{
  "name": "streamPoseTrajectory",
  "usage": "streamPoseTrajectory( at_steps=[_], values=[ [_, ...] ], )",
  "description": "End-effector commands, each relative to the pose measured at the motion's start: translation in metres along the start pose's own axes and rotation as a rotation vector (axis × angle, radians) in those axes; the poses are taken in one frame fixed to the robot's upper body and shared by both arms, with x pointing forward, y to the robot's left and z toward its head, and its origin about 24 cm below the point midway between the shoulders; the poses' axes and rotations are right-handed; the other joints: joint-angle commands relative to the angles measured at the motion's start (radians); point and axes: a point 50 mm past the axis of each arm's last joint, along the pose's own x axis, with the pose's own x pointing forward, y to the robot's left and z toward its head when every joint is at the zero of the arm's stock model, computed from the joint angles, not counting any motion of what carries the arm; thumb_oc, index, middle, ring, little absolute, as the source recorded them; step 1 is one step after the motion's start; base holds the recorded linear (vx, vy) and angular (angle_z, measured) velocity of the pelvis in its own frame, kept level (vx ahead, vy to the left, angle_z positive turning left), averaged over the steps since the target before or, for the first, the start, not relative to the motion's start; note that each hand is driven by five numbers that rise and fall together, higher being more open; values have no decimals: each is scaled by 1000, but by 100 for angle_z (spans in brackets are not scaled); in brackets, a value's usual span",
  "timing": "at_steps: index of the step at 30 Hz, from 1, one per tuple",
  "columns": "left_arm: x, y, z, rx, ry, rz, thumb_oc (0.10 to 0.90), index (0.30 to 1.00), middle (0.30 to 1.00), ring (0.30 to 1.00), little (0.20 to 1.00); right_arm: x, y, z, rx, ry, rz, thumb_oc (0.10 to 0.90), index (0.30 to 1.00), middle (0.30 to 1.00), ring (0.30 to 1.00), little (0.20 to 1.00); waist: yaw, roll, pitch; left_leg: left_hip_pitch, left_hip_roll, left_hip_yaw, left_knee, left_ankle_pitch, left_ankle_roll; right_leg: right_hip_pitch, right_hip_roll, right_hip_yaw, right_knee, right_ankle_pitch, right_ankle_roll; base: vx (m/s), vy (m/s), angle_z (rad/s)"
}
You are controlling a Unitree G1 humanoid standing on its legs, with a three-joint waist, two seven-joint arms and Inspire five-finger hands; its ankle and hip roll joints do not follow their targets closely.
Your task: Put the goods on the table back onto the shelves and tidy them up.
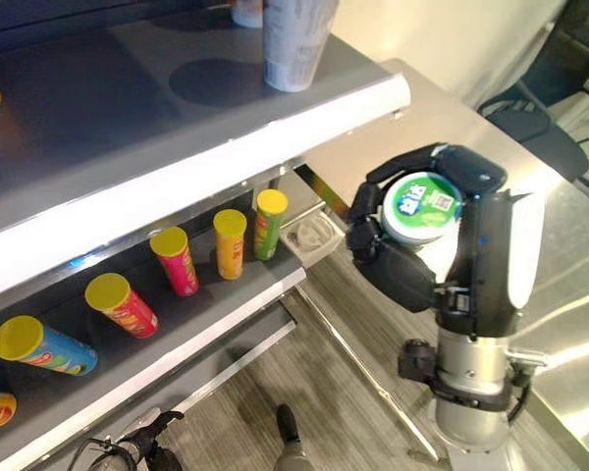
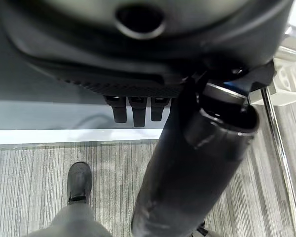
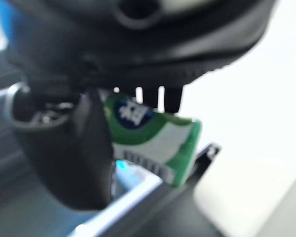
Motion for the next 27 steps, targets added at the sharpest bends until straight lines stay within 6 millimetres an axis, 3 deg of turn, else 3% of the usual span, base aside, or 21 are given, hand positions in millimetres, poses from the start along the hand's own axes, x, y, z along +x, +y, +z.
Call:
streamPoseTrajectory(
  at_steps=[1, 8, 9, 11, 12, 16, 22, 23, 27],
  values=[
    [2, 12, 5, -31, -30, 38, 800, 900, 900, 900, 900, 21, -17, 34, 121, -237, -141, 400, 300, 300, 300, 300, 43, 31, 32, 124, 12, -103, 7, -206, 26, 119, 18, -1, -57, 294, 61, 0, 0, 0],
    [3, 12, 7, -21, -30, 29, 800, 900, 900, 900, 900, 33, -11, 40, 223, -290, -133, 400, 300, 300, 300, 300, 75, 19, 20, 129, 10, -123, 7, -210, 28, 132, 7, -18, -57, 298, 61, -13, -13, 0],
    [3, 12, 7, -24, -30, 31, 800, 900, 900, 900, 900, 37, -9, 39, 236, -299, -129, 400, 300, 300, 300, 300, 74, 9, 25, 119, 8, -113, 7, -175, 26, 125, 4, -16, -55, 312, 61, 0, 0, 0],
    [3, 12, 7, -21, -27, 27, 800, 900, 900, 900, 900, 41, -6, 40, 264, -304, -122, 400, 300, 300, 300, 300, 88, 13, 17, 128, 9, -128, 7, -206, 27, 135, 3, -28, -58, 301, 61, -9, -31, 1],
    [3, 12, 7, -22, -25, 26, 800, 900, 900, 900, 900, 43, -4, 40, 278, -308, -114, 400, 300, 300, 300, 300, 87, 3, 22, 118, 7, -120, 7, -173, 26, 129, 0, -27, -56, 317, 61, -90, -102, 5],
    [5, 12, 9, -16, -20, 23, 800, 900, 900, 900, 900, 55, 4, 39, 325, -320, -71, 400, 300, 300, 300, 300, 102, -3, 17, 118, 5, -134, 7, -173, 25, 136, -4, -42, -55, 315, 61, -14, -50, 11],
    [8, 12, 13, -12, -4, 24, 800, 900, 900, 900, 900, 76, 23, 36, 403, -314, 30, 400, 300, 300, 300, 300, 121, -13, 15, 118, 5, -148, 7, -170, 22, 146, -14, -59, -55, 301, 61, 11, -28, 8],
    [9, 12, 15, -19, 1, 26, 800, 900, 900, 900, 900, 89, 35, 31, 410, -296, 66, 400, 300, 300, 300, 300, 133, -15, 15, 118, 4, -154, 7, -167, 21, 151, -19, -68, -56, 296, 61, 36, -37, 14],
    [10, 9, 17, -20, 4, 20, 800, 900, 900, 900, 900, 105, 48, 29, 405, -287, 100, 400, 300, 300, 300, 300, 145, -19, 15, 116, 1, -162, 7, -167, 21, 154, -24, -74, -56, 293, 61, 22, -11, 7]
  ],
)
